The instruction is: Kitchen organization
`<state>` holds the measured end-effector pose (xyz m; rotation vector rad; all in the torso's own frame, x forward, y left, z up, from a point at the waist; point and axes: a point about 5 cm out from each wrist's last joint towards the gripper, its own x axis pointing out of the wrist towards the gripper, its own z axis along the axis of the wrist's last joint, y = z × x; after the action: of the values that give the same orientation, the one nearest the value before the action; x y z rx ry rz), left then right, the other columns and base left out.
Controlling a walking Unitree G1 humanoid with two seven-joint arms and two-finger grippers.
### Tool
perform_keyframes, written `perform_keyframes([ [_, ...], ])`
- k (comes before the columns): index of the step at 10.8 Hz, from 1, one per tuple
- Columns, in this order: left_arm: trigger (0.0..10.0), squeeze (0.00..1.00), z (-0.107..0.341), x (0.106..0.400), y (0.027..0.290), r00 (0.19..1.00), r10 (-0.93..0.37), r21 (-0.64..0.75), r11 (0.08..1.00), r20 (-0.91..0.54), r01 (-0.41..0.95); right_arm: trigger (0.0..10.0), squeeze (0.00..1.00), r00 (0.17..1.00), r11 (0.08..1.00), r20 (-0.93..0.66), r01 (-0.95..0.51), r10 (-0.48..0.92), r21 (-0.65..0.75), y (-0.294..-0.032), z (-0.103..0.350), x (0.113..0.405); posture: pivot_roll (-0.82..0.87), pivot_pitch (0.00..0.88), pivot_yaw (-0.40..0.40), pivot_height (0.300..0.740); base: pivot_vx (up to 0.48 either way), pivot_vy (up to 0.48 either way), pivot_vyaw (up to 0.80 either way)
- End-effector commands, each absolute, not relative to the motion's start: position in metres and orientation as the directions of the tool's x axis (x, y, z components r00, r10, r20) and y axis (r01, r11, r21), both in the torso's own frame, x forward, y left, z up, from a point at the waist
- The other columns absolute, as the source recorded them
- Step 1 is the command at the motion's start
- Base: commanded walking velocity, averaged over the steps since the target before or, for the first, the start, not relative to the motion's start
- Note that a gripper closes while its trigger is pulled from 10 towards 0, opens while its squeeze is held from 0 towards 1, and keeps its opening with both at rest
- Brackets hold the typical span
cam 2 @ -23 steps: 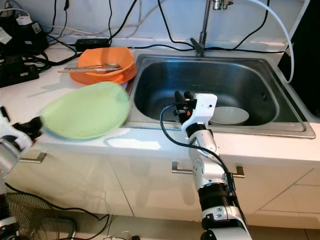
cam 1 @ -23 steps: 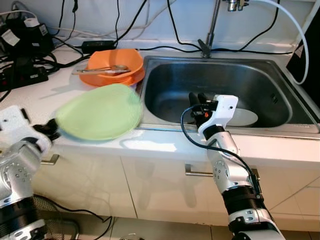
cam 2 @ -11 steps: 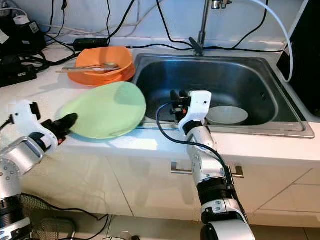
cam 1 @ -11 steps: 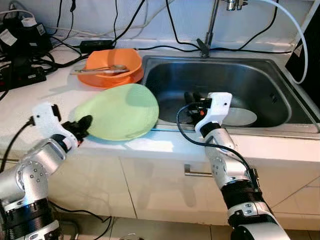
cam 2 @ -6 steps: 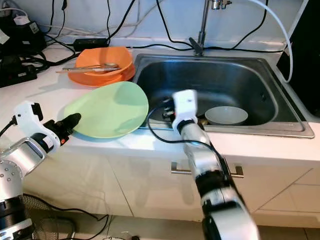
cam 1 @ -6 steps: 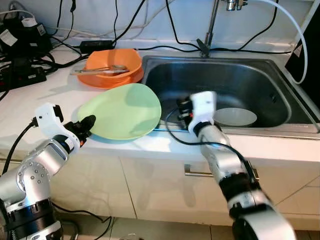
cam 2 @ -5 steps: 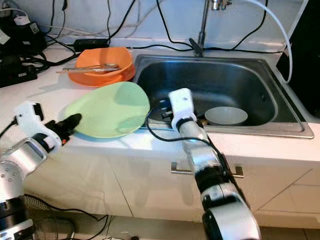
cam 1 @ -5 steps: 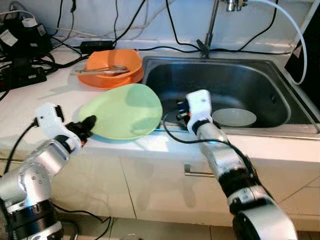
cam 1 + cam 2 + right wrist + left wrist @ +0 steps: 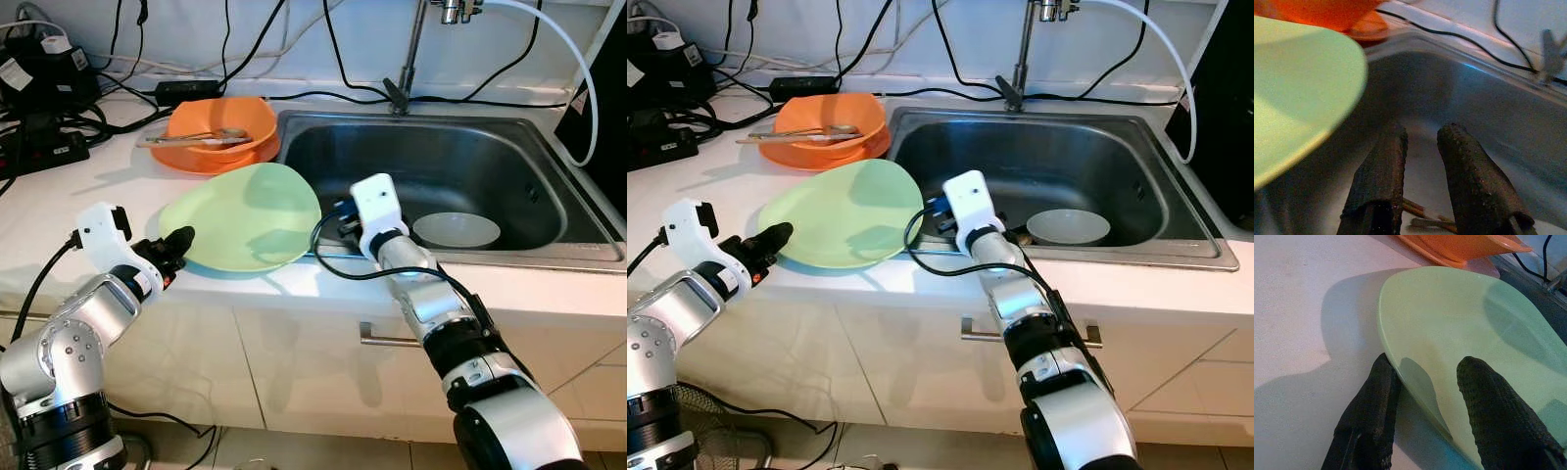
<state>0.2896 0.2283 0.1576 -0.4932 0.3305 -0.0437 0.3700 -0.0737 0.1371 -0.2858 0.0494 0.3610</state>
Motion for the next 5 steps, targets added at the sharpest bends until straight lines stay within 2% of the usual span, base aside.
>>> perform_keyframes([
  [1, 10.0, 0.00, 0.161, 0.291, 0.223, 0.944, -0.148, -0.469, 0.883, -0.296, -0.008, 10.0, 0.00, 0.917, 0.879, -0.140, -0.398, 0.373, -0.263, -0.070, 0.133, 0.369, 0.15, 0.000, 0.020, 0.740, 0.000, 0.000, 0.00],
  [5, 10.0, 0.00, 0.162, 0.293, 0.218, 0.944, -0.169, -0.474, 0.880, -0.285, 0.015, 10.0, 0.00, 0.875, 0.839, -0.144, -0.483, 0.461, -0.251, -0.055, 0.142, 0.368, 0.15, 0.000, 0.018, 0.740, 0.000, 0.000, 0.00],
])
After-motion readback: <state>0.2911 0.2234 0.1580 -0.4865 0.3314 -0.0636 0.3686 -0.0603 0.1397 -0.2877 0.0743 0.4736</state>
